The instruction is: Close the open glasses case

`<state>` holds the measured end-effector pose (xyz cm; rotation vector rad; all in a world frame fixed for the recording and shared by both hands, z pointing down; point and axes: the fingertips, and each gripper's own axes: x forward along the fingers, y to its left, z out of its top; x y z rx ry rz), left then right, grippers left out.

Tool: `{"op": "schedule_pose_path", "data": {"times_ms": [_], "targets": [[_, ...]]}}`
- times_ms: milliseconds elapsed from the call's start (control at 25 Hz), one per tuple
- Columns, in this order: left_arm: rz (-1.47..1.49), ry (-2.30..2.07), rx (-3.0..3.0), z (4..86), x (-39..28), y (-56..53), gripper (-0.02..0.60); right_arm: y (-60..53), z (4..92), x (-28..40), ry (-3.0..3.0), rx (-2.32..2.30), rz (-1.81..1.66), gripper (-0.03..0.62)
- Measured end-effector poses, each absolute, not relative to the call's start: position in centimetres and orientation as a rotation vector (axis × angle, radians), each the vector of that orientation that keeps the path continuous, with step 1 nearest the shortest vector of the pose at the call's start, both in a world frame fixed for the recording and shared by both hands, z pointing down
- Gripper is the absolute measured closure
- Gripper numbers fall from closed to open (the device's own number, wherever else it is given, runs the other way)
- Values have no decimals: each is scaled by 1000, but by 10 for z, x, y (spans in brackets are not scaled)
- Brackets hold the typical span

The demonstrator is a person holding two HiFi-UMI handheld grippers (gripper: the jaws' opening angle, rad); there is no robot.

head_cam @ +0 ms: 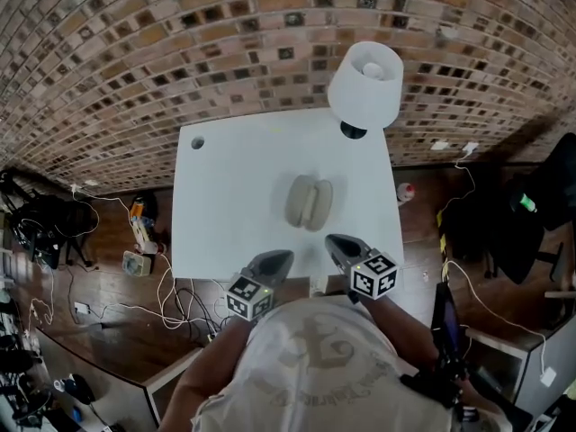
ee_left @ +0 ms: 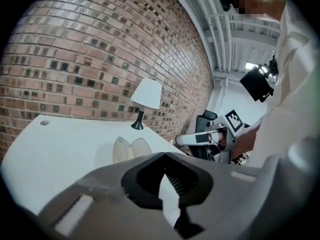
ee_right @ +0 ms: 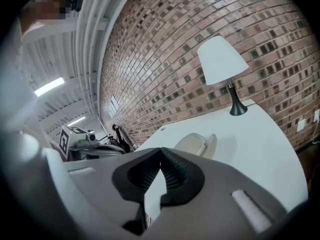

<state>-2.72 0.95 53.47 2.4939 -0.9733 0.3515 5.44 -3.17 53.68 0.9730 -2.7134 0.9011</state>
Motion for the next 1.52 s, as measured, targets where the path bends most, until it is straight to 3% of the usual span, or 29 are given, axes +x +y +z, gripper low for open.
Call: {"op": "schedule_pose_path", "data": {"times_ms": [920,1320,1520], "targets": [[527,-742,2473,568,17,-35,568,-77,568,92,-2647,1122,1069,585],[740,-621,2478,596,49,-65,477,-71,579,118,-2559,1343,1157,585],[873,-700,2399,621,50,-82,401,-58,587,126,-2531,1402,1217,585]]}}
